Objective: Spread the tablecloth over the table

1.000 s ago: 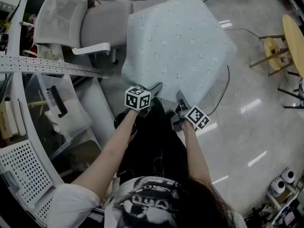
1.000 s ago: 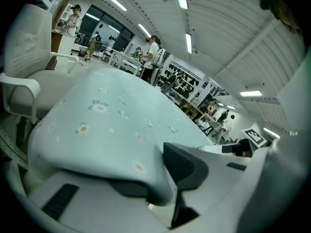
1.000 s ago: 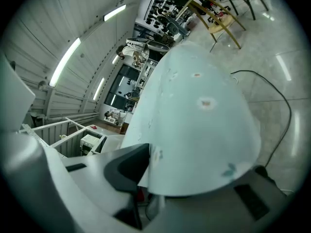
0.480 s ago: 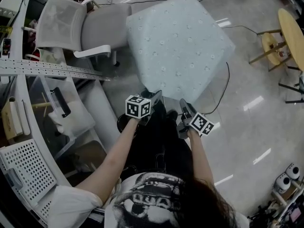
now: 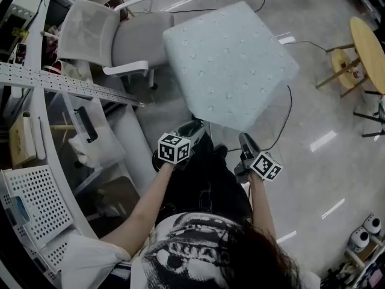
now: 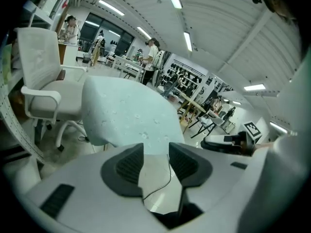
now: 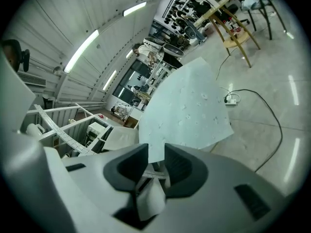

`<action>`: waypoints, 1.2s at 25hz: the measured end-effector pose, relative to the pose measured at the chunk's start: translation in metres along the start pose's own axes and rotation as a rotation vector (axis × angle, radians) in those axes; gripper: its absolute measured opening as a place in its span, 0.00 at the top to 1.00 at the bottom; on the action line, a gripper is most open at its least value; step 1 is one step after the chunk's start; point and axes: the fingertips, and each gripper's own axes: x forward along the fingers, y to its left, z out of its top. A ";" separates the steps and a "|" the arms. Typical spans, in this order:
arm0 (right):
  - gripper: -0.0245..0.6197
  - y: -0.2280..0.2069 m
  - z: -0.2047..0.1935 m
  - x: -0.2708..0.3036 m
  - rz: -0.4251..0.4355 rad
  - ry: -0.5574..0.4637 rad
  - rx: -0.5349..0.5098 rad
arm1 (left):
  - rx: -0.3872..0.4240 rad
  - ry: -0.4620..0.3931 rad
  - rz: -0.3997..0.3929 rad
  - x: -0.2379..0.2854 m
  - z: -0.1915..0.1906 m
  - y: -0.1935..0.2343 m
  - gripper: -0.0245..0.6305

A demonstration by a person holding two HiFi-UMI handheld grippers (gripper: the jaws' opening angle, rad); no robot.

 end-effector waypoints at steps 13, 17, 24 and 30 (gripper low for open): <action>0.82 0.077 0.055 -0.036 0.121 -0.051 -0.263 | 0.145 -0.155 -0.073 -0.033 0.083 -0.077 0.74; 0.83 0.095 0.074 -0.047 0.130 -0.072 -0.327 | 0.168 -0.177 -0.086 -0.037 0.101 -0.090 0.76; 0.84 0.111 0.116 -0.062 0.147 -0.126 -0.362 | 0.197 -0.194 -0.131 -0.016 0.129 -0.114 0.76; 0.84 0.110 0.154 -0.051 0.165 -0.122 -0.377 | 0.243 -0.194 -0.148 0.017 0.154 -0.128 0.76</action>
